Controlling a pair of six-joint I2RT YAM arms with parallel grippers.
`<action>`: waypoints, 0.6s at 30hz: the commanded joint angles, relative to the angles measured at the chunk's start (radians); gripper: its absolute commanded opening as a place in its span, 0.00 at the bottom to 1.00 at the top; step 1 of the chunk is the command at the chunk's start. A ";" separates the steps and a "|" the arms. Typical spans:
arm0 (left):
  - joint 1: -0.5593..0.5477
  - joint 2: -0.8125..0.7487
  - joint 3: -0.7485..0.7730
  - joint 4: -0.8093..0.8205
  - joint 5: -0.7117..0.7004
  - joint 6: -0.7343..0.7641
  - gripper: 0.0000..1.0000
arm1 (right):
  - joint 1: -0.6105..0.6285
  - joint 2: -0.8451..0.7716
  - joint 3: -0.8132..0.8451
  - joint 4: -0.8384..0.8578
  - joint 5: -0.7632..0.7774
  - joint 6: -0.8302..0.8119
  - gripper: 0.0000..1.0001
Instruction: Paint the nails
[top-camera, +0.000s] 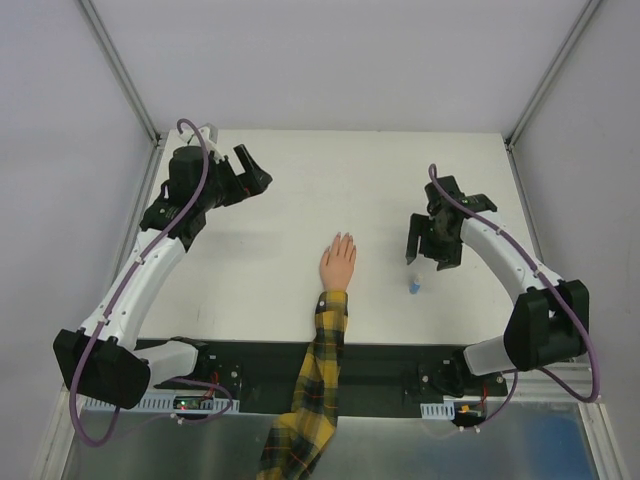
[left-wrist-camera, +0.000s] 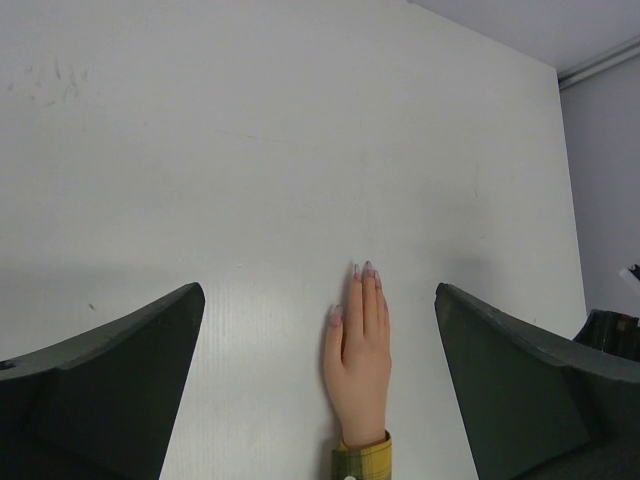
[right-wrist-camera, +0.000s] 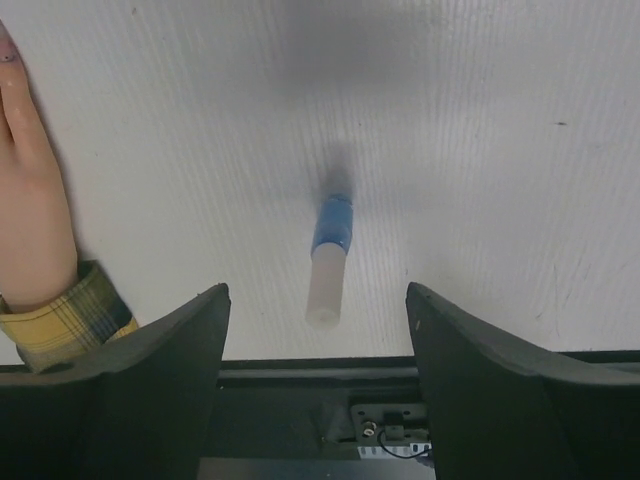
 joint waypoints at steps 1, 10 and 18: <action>-0.018 0.011 0.059 0.025 -0.005 0.046 0.99 | 0.077 0.034 -0.012 0.046 0.044 0.010 0.72; -0.034 0.018 0.070 0.025 -0.018 0.078 0.99 | 0.131 0.050 -0.058 0.055 0.112 0.030 0.64; -0.043 0.015 0.061 0.025 -0.018 0.090 0.99 | 0.135 0.042 -0.099 0.078 0.112 0.027 0.54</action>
